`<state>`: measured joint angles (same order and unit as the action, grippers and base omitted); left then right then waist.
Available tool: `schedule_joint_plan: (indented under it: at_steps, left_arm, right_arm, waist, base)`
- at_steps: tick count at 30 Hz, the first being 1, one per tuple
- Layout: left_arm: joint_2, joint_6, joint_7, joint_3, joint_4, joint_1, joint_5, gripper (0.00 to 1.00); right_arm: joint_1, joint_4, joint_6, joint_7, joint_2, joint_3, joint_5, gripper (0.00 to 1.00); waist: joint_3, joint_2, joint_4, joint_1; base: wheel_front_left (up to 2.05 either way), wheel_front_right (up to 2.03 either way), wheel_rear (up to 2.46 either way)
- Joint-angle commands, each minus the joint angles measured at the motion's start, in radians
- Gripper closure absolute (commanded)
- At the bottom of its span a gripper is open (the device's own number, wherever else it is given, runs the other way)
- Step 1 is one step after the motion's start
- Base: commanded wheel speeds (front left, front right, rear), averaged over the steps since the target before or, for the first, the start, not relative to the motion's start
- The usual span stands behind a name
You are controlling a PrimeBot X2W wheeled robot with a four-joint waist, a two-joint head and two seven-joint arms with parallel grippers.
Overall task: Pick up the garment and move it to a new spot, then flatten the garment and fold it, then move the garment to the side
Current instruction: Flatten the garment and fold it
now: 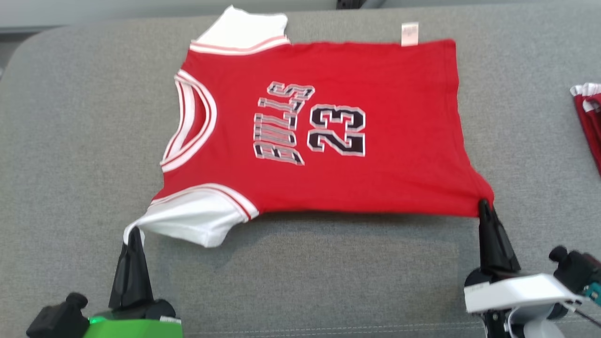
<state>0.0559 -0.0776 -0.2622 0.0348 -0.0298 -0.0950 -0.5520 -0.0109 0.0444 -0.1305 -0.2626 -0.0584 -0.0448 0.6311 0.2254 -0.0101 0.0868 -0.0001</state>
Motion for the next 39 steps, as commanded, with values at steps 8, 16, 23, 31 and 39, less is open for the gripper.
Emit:
schedule_joint_plan:
  at_steps: [8,16,23,31,39]
  left_arm:
    - [-0.003,0.028,-0.003,-0.011,-0.073,-0.116,-0.005,1.00]
    - [0.003,0.038,0.012,0.003,-0.092,-0.158,0.003,1.00]
    - [0.012,0.019,0.021,0.026,-0.029,-0.147,-0.002,1.00]
    - [0.020,-0.021,0.018,0.094,0.092,-0.009,0.023,1.00]
    - [0.014,-0.033,0.011,0.123,0.265,0.176,0.025,1.00]
  right_arm:
    - [-0.113,-0.042,0.000,0.004,0.005,-0.018,0.015,1.00]
    - [-0.162,-0.027,0.000,0.032,0.006,-0.041,0.034,1.00]
    - [-0.147,0.032,0.000,0.033,0.007,-0.051,0.044,1.00]
    - [-0.096,0.143,0.000,0.019,0.007,-0.071,0.097,1.00]
    - [-0.011,0.223,0.000,0.007,0.007,-0.126,0.179,1.00]
  waist:
    - [-0.105,0.0101,-0.007,0.0001]
    - [-0.116,0.0101,-0.015,0.0001]
    - [-0.114,0.0101,-0.031,0.0001]
    - [-0.126,0.0101,-0.033,0.0001]
    - [-0.111,0.0101,-0.053,0.0001]
  base:
    - [0.00,0.00,0.00]
    - [0.00,0.00,0.00]
    - [0.00,0.00,0.00]
    - [0.00,0.00,0.00]
    - [0.00,0.00,0.00]
